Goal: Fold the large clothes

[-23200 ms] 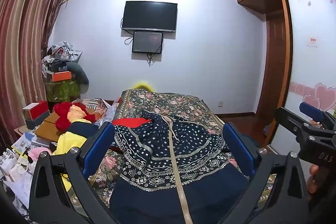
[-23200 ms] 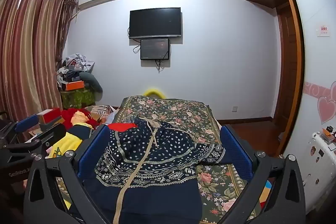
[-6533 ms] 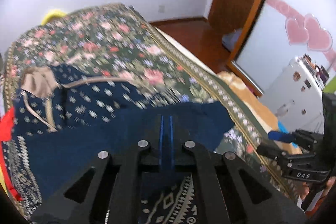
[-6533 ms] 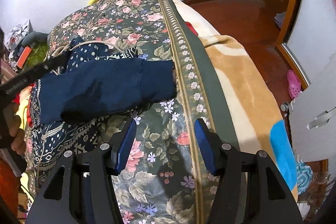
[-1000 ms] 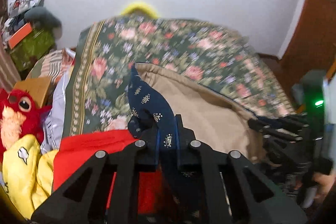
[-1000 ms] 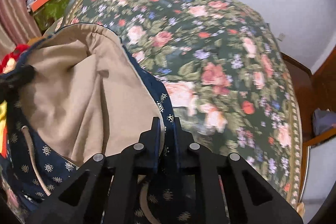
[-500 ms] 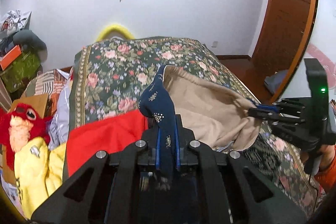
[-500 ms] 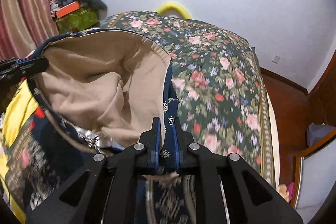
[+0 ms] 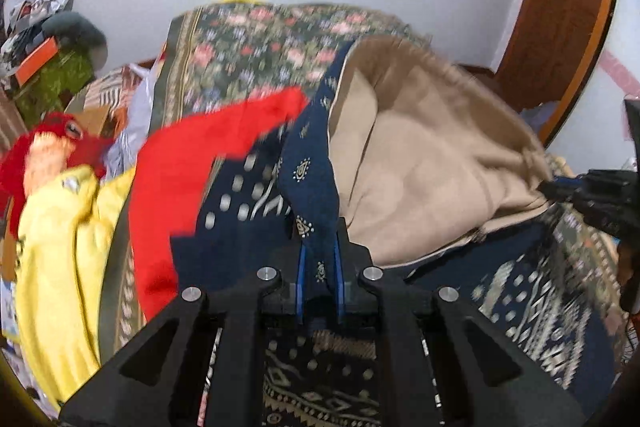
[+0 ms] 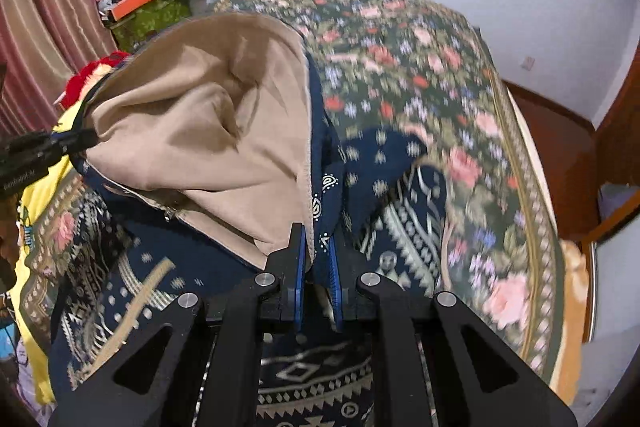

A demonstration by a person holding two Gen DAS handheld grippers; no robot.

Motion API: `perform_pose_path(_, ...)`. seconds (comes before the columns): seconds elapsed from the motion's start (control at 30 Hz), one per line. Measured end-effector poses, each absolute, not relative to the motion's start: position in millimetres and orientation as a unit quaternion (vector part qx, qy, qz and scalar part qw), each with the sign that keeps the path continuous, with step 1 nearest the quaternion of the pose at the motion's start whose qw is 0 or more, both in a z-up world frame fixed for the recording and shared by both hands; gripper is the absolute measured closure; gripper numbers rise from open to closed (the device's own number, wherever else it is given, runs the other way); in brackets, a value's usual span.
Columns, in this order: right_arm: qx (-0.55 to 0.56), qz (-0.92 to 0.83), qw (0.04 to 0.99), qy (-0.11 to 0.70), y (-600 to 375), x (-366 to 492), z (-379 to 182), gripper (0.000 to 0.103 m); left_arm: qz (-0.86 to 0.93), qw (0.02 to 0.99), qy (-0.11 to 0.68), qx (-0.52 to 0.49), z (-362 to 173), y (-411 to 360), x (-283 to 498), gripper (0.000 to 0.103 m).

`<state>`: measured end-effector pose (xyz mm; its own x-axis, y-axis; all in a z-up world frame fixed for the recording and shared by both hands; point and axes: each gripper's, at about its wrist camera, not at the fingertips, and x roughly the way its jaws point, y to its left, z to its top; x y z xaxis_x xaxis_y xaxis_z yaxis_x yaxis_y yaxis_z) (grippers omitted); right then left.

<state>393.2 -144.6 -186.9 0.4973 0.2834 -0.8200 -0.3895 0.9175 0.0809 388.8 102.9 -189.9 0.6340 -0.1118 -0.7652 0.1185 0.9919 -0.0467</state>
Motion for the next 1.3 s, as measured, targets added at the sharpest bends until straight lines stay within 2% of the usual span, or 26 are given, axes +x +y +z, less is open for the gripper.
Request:
perform_pose_path(0.17, -0.062, 0.185, 0.853, 0.484, -143.0, 392.0, -209.9, 0.092, -0.041, 0.886, 0.462, -0.005, -231.3, 109.3, 386.4, 0.084)
perform_pose_path(0.3, -0.076, 0.176, 0.851, 0.489, -139.2, 390.5, -212.7, 0.087, -0.04, 0.879, 0.473, -0.04, -247.5, 116.6, 382.9, 0.082)
perform_pose_path(0.37, -0.09, 0.169, 0.851, 0.489, -137.1, 389.6, -209.2, 0.082, -0.037, 0.881, 0.471, -0.037, -245.4, 115.6, 381.0, 0.078)
perform_pose_path(0.43, -0.105, 0.163, 0.852, 0.486, -134.6, 388.5, -202.7, 0.071, -0.041, 0.882, 0.469, -0.022, -239.5, 113.2, 379.2, 0.078)
perform_pose_path(0.53, -0.115, 0.167, 0.859, 0.47, -131.4, 387.1, -188.8, 0.061, -0.051, 0.886, 0.461, 0.0, -225.4, 107.2, 378.9, 0.072)
perform_pose_path(0.6, -0.116, 0.17, 0.864, 0.459, -129.4, 388.1, -180.0, 0.057, -0.053, 0.892, 0.448, 0.009, -212.7, 104.2, 379.7, 0.063)
perform_pose_path(0.7, -0.103, 0.178, 0.871, 0.446, -126.5, 395.0, -166.7, 0.051, -0.058, 0.904, 0.423, 0.012, -189.7, 98.5, 384.9, 0.06)
perform_pose_path(0.97, -0.092, 0.188, 0.876, 0.435, -110.0, 435.9, -149.8, 0.05, -0.072, 0.913, 0.401, 0.02, -158.4, 82.1, 429.5, 0.06)
perform_pose_path(1.3, -0.044, 0.197, 0.853, 0.482, -101.7, 492.9, -171.8, 0.05, -0.091, 0.9, 0.426, -0.021, -167.9, 71.6, 486.0, 0.059)
